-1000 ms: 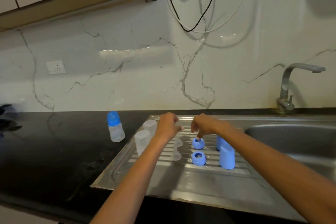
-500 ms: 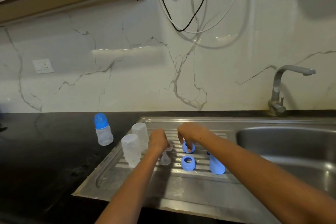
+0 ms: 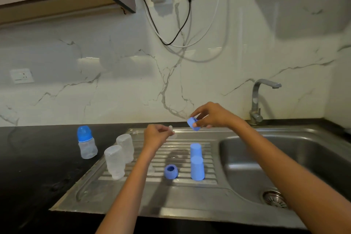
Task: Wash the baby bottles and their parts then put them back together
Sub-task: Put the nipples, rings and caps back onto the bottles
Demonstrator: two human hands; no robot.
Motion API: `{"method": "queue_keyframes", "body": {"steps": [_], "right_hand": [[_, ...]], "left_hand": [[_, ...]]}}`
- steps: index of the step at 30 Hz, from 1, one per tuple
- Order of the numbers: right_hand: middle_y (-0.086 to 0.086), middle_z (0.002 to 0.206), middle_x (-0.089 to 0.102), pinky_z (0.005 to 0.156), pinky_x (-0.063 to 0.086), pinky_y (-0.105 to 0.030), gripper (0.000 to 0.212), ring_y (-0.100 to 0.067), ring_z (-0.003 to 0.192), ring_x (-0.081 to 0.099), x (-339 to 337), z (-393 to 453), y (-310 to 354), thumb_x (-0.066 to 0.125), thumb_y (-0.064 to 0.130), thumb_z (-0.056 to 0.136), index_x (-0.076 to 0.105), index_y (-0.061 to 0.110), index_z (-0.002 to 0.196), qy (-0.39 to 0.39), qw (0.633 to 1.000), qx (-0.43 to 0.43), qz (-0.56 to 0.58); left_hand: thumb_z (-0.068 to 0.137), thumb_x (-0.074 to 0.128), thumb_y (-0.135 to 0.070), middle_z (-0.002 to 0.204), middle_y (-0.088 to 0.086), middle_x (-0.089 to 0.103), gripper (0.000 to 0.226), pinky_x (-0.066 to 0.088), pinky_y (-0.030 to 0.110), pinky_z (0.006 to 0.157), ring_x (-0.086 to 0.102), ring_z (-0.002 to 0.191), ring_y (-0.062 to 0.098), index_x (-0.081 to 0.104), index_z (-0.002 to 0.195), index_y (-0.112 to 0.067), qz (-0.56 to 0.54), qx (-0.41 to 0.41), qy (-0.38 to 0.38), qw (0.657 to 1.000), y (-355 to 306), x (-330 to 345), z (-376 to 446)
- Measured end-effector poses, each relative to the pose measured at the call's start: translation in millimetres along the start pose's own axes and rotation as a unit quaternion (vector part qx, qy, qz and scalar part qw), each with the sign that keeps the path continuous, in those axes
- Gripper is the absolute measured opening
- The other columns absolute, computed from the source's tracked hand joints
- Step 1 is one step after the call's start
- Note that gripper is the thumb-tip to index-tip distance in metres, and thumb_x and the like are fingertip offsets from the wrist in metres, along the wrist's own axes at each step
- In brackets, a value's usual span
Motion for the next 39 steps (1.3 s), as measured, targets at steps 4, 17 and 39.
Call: {"method": "queue_keyframes", "body": {"steps": [4,17,39], "right_hand": [[-0.008,0.096,0.073,0.064,0.057,-0.024,0.031,-0.019,0.079,0.071,-32,-40,-60,0.079,0.014,0.077,0.071,0.014,0.108,-0.047,0.994,0.095,0.009],[-0.003,0.113,0.068,0.077,0.059,-0.030,0.037,-0.007,0.094,0.066,-27,-93,-148,0.070,0.005,0.085,0.065,0.019,0.118,-0.137,0.940,0.068,0.306],[0.000,0.110,0.068,0.081,0.052,-0.013,0.045,-0.005,0.096,0.064,-8,-89,-138,0.077,-0.002,0.074,0.066,0.010,0.115,-0.237,0.951,-0.032,0.196]], "left_hand": [[0.087,0.068,-0.013,0.079,0.003,0.069,0.018,0.051,0.016,0.057,0.063,0.070,0.009,0.070,0.101,-0.002,-0.120,0.015,0.061,0.991,-17,56,-27],[0.059,0.088,-0.002,0.071,-0.007,0.068,0.033,0.051,0.012,0.059,0.064,0.065,0.001,0.070,0.085,-0.007,-0.096,0.035,0.024,0.994,-19,155,-58],[0.082,0.064,0.009,0.105,0.016,0.070,0.031,0.054,0.035,0.090,0.067,0.098,0.024,0.066,0.112,0.004,-0.109,0.037,-0.019,0.993,-23,159,-63]]}}
Point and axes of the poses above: each hand's wrist, its own z-axis towards the middle knuckle, its own x-axis out of the palm, y = z × x, the point moved 7 cm from there along z, towards the middle knuckle
